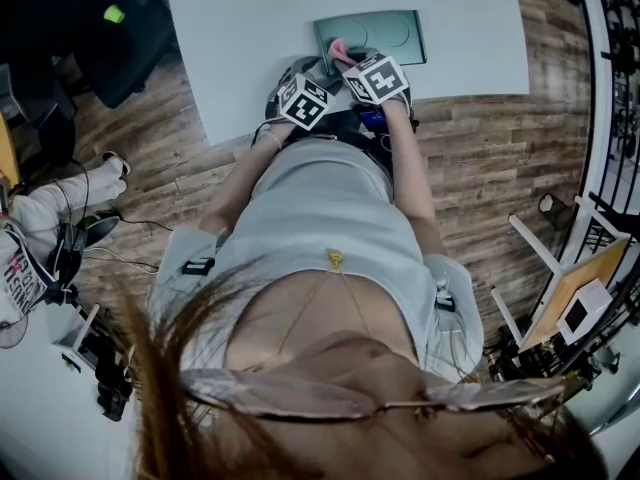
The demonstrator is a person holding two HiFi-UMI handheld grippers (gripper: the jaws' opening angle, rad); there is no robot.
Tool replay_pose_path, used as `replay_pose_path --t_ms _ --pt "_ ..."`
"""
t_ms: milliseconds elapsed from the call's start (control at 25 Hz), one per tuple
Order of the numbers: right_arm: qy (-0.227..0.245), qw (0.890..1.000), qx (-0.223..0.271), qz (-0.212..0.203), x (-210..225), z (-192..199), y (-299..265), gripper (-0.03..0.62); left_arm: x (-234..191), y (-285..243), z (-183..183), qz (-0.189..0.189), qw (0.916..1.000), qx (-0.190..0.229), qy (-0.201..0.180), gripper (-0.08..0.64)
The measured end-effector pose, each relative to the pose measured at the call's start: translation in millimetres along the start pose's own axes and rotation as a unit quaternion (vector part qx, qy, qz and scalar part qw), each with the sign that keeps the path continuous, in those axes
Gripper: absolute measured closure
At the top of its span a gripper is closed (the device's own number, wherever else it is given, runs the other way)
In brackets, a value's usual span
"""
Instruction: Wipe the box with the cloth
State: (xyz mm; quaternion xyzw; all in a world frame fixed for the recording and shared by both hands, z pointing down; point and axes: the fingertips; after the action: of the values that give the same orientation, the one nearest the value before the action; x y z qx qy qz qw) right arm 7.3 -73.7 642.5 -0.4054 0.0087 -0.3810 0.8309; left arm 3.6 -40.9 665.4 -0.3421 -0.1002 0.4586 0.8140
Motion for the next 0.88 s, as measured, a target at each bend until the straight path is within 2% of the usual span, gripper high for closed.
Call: replay_pose_path --t_ms 320,600,680,880 --pt "-0.008 1.0 0.008 -0.016 -12.9 -3.7 -8.5 0.552 -3.1 3.0 0.5 -0.009 0.9999 0.005 0.01 0.249" --pt "-0.002 0.999 0.049 -0.017 -13.6 -4.6 -8.7 0.551 -8.6 8.3 -3.1 -0.024 0.9992 0.023 0.02 0.249" --pt "0.014 0.998 0.058 -0.022 -14.2 -4.7 -7.7 0.551 -9.7 10.7 -5.3 -0.027 0.999 0.028 0.023 0.249" --pt "0.085 0.994 0.066 -0.029 -10.5 -8.8 1.0 0.551 -15.1 18.6 -13.7 -0.038 0.998 0.042 0.028 0.249"
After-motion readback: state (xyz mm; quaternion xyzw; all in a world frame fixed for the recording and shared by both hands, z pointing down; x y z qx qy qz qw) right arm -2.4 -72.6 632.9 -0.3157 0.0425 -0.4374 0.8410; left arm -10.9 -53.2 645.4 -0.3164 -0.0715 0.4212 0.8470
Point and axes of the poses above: the fingertips, and each gripper's own axes: y backward along the fingers, x to its right, z out of its underside, and after that the axes turned 13 degrees about x, right-handed
